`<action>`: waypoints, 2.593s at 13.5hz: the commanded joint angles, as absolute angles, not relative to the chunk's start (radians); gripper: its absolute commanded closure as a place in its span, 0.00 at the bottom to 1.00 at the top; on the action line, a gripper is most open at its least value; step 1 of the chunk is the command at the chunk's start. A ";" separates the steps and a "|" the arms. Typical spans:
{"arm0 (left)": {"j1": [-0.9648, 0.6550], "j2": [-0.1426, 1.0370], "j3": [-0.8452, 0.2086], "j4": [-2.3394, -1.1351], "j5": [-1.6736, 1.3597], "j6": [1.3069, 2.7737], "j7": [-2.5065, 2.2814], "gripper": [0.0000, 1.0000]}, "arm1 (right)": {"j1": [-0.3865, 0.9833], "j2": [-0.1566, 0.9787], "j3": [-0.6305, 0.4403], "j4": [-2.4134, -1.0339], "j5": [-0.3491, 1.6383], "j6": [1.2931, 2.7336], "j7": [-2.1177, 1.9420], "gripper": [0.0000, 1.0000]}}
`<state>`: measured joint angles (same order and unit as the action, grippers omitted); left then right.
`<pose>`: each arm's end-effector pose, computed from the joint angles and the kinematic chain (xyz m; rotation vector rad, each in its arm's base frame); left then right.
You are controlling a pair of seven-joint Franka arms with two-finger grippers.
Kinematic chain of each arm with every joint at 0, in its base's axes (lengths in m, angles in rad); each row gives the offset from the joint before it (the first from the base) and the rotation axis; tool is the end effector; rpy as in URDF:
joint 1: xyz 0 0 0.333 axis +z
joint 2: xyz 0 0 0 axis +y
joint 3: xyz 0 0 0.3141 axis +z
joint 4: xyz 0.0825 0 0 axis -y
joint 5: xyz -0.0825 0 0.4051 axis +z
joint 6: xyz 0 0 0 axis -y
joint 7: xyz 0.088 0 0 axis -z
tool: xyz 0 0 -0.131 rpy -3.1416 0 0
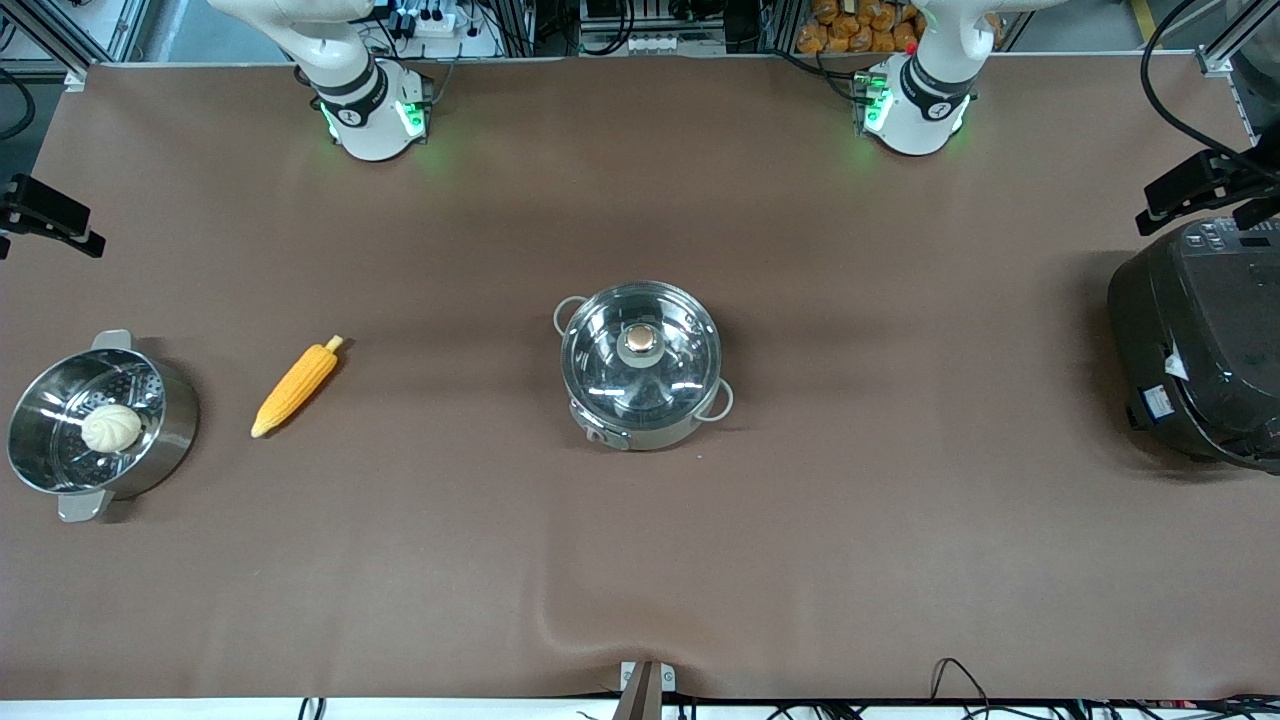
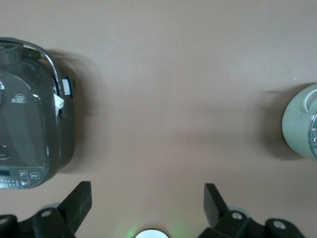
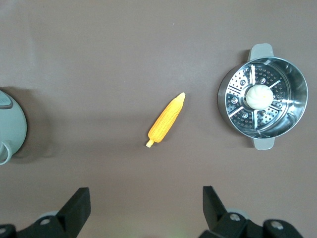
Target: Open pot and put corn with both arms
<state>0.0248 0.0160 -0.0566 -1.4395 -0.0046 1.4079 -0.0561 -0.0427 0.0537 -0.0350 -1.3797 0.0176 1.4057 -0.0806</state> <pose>0.5618 -0.0183 0.6393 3.1371 0.0371 -0.0749 0.5721 -0.0414 0.6461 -3.1237 -0.0087 0.0412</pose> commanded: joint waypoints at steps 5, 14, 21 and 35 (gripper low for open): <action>-0.260 0.242 -0.144 -1.378 0.029 1.529 -0.487 0.00 | -0.058 0.054 -0.017 -1.600 0.074 1.646 -0.034 0.00; -0.577 0.518 -0.146 -1.221 0.026 1.733 -1.204 0.00 | -0.124 0.181 -0.020 -1.940 0.077 2.016 0.111 0.00; -0.676 0.592 -0.138 -1.221 0.026 1.850 -1.342 0.00 | -0.208 0.337 -0.020 -1.939 0.176 2.055 0.174 0.00; -0.712 0.690 -0.129 -1.230 0.072 1.928 -1.330 0.03 | -0.110 0.402 -0.018 -2.163 0.178 2.405 0.509 0.01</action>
<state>-0.7020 0.6733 -0.1387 -1.2563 0.0419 1.9287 -1.3258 -0.0992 0.4165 -0.0184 -2.1588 0.1714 2.4395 0.4977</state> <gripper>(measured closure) 0.026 0.004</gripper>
